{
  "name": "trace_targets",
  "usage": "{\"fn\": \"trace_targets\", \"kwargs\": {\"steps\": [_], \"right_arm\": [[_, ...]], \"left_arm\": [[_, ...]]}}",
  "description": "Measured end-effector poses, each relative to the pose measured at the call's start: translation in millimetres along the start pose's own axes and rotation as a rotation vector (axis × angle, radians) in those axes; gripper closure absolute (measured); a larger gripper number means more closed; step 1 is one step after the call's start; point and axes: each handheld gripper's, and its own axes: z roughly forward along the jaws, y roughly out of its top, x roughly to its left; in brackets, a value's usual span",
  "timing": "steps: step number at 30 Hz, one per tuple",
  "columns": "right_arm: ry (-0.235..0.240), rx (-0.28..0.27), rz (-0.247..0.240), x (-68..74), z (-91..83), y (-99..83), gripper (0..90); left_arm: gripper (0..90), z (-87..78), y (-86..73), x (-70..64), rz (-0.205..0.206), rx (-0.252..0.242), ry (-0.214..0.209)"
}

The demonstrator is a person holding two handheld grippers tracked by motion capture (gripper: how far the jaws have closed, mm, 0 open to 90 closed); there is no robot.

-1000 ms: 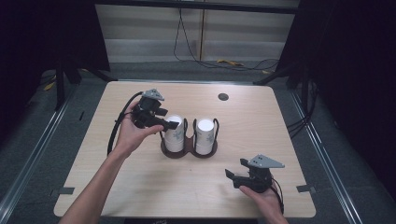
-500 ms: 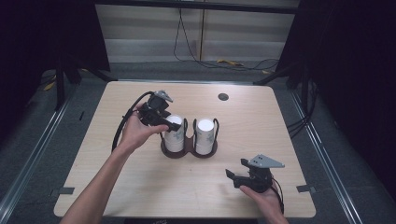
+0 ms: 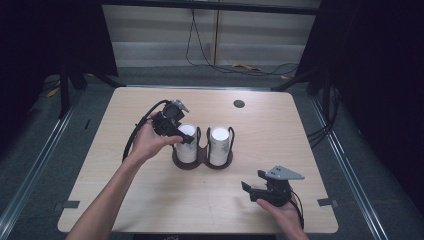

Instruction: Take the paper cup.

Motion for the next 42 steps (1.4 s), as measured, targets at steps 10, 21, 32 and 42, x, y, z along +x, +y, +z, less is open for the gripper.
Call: {"fn": "trace_targets", "kwargs": {"steps": [10, 21, 32, 42], "right_arm": [[-0.001, 0.0, 0.001, -0.4, 0.0, 0.0, 24.9], [-0.002, 0.001, 0.006, -0.5, -0.5, 0.1, 25.0], [-0.005, 0.001, 0.007, -0.3, 0.0, 0.1, 25.0], [-0.004, 0.004, 0.012, -0.2, 0.4, 0.0, 25.0]], "left_arm": [[32.2, 6.9, 2.8, -3.2, 0.007, 0.033, 0.012], [33.6, 4.3, -1.8, -4.0, 0.015, -0.02, 0.022], [34.4, -1.4, -3.4, -2.0, 0.007, -0.043, 0.018], [34.7, -6.1, -2.0, -2.0, -0.001, -0.059, 0.016]]}}
